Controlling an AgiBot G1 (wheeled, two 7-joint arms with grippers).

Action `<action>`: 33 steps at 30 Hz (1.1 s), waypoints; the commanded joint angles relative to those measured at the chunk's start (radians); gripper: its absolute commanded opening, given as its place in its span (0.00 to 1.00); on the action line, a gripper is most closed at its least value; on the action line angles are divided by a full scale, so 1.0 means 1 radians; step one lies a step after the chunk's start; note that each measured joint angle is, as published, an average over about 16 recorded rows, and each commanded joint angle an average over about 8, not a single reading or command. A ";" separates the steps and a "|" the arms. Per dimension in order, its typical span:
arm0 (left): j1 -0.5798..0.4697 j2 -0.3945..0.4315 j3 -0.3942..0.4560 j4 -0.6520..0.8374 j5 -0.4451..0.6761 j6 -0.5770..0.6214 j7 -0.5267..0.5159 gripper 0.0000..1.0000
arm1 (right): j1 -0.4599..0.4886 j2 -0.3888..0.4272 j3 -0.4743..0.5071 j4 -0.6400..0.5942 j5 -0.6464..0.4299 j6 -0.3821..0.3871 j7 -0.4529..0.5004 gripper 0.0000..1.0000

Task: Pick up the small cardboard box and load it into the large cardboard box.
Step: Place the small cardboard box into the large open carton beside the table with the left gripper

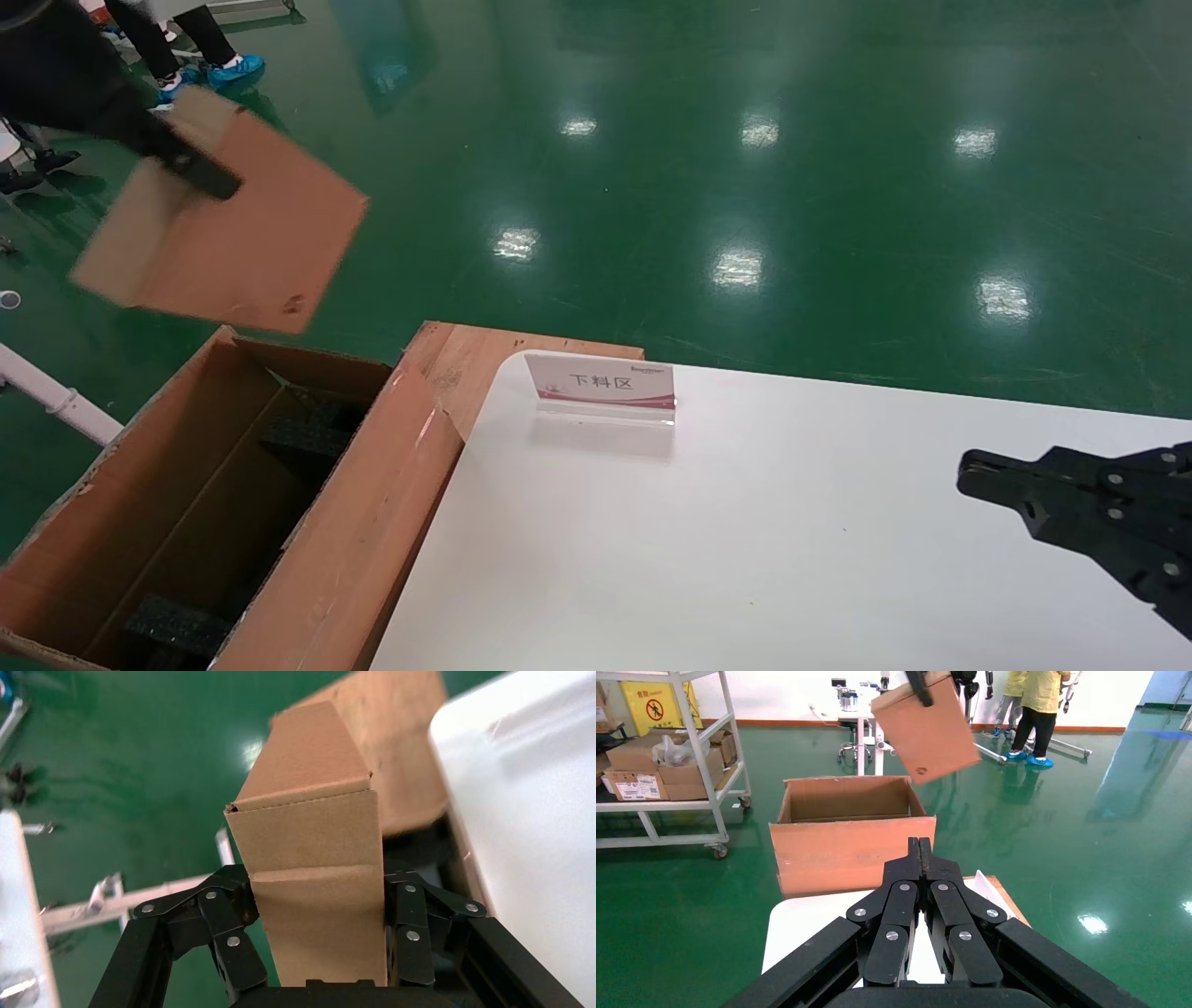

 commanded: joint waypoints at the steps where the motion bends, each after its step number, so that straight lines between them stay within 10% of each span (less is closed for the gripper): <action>1: -0.017 0.001 0.040 0.030 -0.006 0.009 0.037 0.00 | 0.000 0.000 0.000 0.000 0.000 0.000 0.000 0.79; 3: -0.033 0.000 0.101 0.046 -0.034 0.010 0.054 0.00 | 0.000 0.000 0.000 0.000 0.000 0.000 0.000 1.00; 16: -0.091 0.015 0.464 0.078 -0.205 -0.004 0.064 0.00 | 0.000 0.000 -0.001 0.000 0.001 0.000 -0.001 1.00; 33: 0.100 0.034 0.541 0.209 -0.288 -0.101 0.105 0.00 | 0.000 0.001 -0.002 0.000 0.001 0.001 -0.001 1.00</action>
